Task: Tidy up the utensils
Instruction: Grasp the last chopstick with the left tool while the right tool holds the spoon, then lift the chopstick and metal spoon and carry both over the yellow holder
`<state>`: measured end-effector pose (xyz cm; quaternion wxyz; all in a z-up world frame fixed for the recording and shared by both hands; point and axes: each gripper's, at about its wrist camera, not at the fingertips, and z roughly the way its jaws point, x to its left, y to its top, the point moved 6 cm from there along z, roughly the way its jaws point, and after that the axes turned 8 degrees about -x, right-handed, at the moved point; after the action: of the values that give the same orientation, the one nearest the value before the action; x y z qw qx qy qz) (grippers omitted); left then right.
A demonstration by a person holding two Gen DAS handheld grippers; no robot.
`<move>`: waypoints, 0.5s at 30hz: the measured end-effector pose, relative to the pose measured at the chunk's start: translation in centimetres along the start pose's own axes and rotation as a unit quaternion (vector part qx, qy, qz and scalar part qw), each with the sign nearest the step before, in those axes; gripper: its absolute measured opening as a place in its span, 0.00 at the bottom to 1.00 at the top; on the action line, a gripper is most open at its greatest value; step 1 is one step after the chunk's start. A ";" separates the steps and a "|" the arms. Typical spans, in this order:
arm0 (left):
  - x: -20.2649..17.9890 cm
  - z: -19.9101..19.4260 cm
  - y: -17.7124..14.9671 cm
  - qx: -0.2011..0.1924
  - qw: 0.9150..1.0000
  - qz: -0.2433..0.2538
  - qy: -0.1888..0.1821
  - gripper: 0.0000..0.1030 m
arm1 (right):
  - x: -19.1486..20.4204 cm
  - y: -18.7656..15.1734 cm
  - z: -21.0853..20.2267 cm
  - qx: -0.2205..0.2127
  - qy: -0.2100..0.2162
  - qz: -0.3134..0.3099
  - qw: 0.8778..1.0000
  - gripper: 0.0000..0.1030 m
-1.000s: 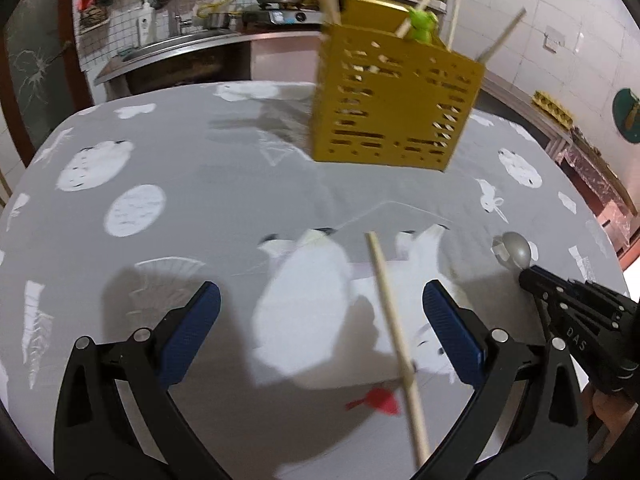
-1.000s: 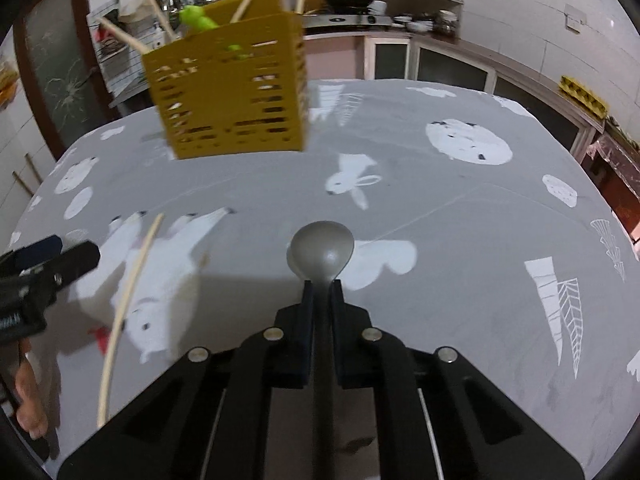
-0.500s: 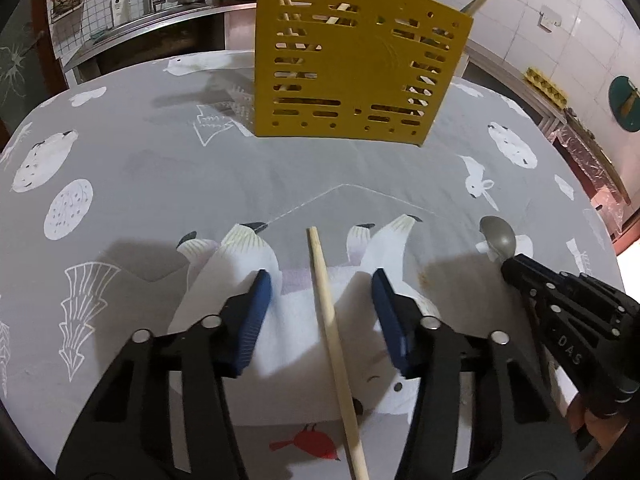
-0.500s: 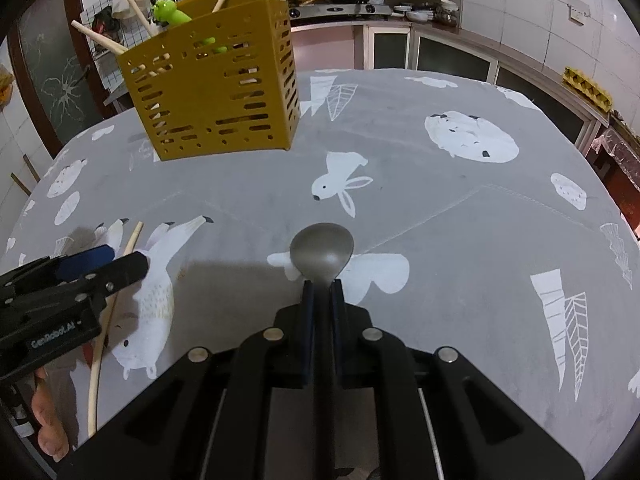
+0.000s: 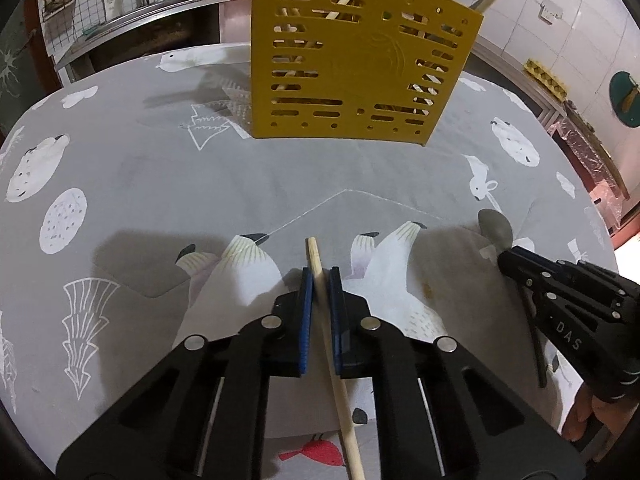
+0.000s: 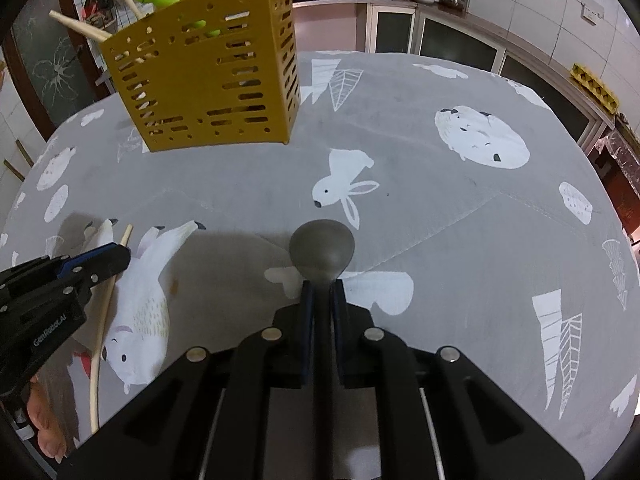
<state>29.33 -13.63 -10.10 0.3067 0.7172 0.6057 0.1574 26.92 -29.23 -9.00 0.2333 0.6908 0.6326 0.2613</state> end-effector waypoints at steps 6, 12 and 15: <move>0.2 -1.4 0.7 -0.023 1.000 0.002 -0.006 0.06 | -0.9 0.3 -1.2 -0.036 0.007 0.036 0.999 0.09; 0.5 -5.0 2.9 -0.085 0.996 0.011 -0.009 0.05 | -0.8 1.5 -4.0 -0.102 0.045 0.070 0.991 0.09; 0.7 -7.1 4.1 -0.123 0.992 0.015 -0.016 0.05 | -0.5 2.4 -5.5 -0.141 0.069 0.079 0.984 0.09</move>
<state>28.40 -11.49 -2.17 0.3998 0.6850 0.5664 0.2240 25.10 -29.98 -3.36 0.2629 0.6795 0.5470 0.4123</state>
